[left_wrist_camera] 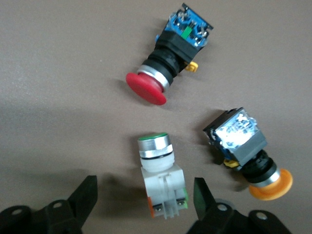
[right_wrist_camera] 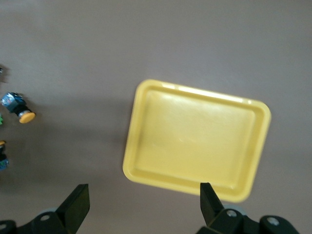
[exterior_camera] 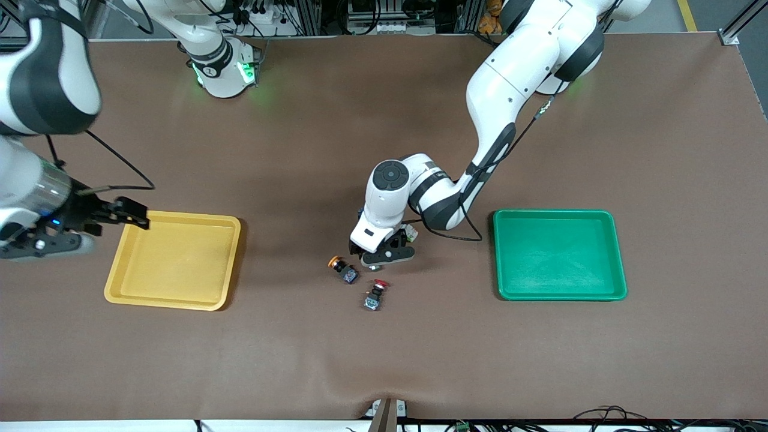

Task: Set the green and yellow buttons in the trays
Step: 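Grasp the green button with the left gripper while the right gripper reaches in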

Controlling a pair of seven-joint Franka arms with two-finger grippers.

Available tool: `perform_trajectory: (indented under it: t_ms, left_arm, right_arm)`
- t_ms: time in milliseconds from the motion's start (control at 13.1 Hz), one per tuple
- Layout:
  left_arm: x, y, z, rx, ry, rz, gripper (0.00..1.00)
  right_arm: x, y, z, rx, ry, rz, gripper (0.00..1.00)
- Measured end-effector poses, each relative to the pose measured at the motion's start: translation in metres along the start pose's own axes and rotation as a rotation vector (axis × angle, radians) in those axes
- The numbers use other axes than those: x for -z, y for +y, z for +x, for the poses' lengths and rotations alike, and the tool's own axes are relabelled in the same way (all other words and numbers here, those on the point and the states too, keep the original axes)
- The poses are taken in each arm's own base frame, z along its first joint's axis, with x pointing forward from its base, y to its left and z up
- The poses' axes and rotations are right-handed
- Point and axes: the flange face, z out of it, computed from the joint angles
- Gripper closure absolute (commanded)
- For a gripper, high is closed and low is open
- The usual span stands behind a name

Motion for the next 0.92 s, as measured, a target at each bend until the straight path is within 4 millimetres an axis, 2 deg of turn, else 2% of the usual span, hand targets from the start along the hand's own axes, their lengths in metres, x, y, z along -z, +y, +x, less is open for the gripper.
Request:
perform_trajectory:
  t_ms: [77, 306, 383, 460, 536, 613, 919]
  left_arm:
    - [-0.003, -0.001, -0.001, 0.000, -0.002, 0.003, 0.19]
    - [-0.008, -0.003, -0.003, -0.001, -0.008, 0.009, 0.25]
    - [-0.010, -0.003, -0.004, -0.002, -0.009, 0.010, 0.37]
    - [-0.011, -0.003, -0.004, -0.002, -0.010, 0.011, 0.54]
    - [-0.011, -0.003, -0.004, -0.002, -0.010, 0.011, 0.84]
    - [-0.010, -0.003, -0.004, -0.001, -0.009, 0.009, 1.00]
    - [-0.005, -0.001, 0.002, -0.004, 0.000, 0.002, 1.00]
  right_arm:
    - [-0.010, -0.022, 0.009, 0.035, 0.020, 0.002, 0.00]
    - [-0.058, -0.103, 0.031, 0.153, 0.056, 0.014, 0.00]
    - [-0.070, -0.124, 0.033, 0.175, 0.057, 0.017, 0.00]
    - [-0.079, -0.140, 0.033, 0.175, 0.050, 0.020, 0.00]
    - [-0.086, -0.148, 0.033, 0.154, 0.040, 0.022, 0.00]
    - [-0.094, -0.154, 0.033, 0.121, 0.030, 0.024, 0.00]
    - [-0.125, -0.180, 0.042, -0.052, 0.064, 0.043, 0.00]
